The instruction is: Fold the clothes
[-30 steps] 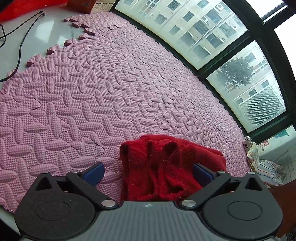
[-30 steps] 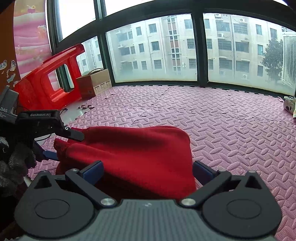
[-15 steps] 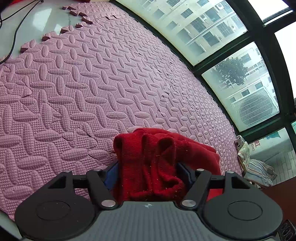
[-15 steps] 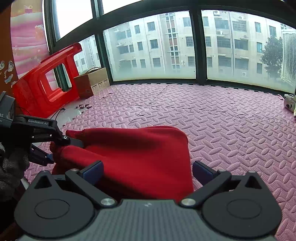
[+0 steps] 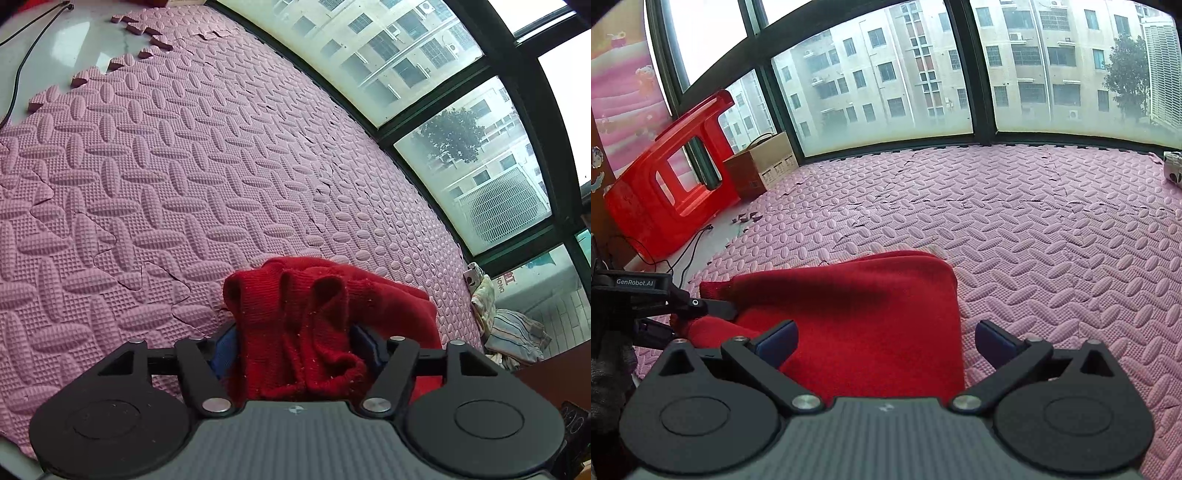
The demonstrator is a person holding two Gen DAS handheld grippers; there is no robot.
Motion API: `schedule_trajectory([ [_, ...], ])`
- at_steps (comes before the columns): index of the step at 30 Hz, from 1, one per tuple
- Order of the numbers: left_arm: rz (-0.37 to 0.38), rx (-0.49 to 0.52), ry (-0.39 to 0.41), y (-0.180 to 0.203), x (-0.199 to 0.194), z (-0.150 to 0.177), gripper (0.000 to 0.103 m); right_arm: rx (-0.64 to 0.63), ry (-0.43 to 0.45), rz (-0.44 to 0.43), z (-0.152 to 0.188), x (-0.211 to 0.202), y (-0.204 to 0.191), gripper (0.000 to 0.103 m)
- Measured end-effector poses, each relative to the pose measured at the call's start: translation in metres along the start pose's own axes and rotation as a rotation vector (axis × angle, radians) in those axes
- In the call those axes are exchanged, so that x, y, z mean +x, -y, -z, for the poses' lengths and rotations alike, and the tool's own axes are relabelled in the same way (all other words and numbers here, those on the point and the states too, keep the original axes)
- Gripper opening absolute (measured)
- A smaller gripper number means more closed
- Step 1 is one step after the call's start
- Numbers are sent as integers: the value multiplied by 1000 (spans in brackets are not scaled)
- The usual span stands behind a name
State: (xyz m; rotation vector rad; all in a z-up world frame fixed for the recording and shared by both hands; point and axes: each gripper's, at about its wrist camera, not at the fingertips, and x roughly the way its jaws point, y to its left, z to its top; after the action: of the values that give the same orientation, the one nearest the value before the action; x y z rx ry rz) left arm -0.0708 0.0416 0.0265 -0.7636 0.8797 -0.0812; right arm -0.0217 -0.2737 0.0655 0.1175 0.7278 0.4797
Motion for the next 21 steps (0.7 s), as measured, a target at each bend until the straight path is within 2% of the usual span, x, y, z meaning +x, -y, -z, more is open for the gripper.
schedule_trajectory([
  [4, -5, 42, 11, 5, -1, -1, 55, 64, -17, -3, -5, 12, 15, 101],
  [10, 9, 96, 29, 10, -6, -6, 38, 216, -51, -56, -7, 26, 42, 91],
  [15, 16, 114, 24, 11, -3, -10, 36, 259, -70, -98, -3, 34, 48, 74],
  [18, 17, 111, 12, 9, 0, -11, 37, 273, -73, -115, 1, 36, 50, 73],
  [21, 19, 99, -2, 6, 1, -12, 45, 285, -72, -127, 1, 37, 52, 73],
])
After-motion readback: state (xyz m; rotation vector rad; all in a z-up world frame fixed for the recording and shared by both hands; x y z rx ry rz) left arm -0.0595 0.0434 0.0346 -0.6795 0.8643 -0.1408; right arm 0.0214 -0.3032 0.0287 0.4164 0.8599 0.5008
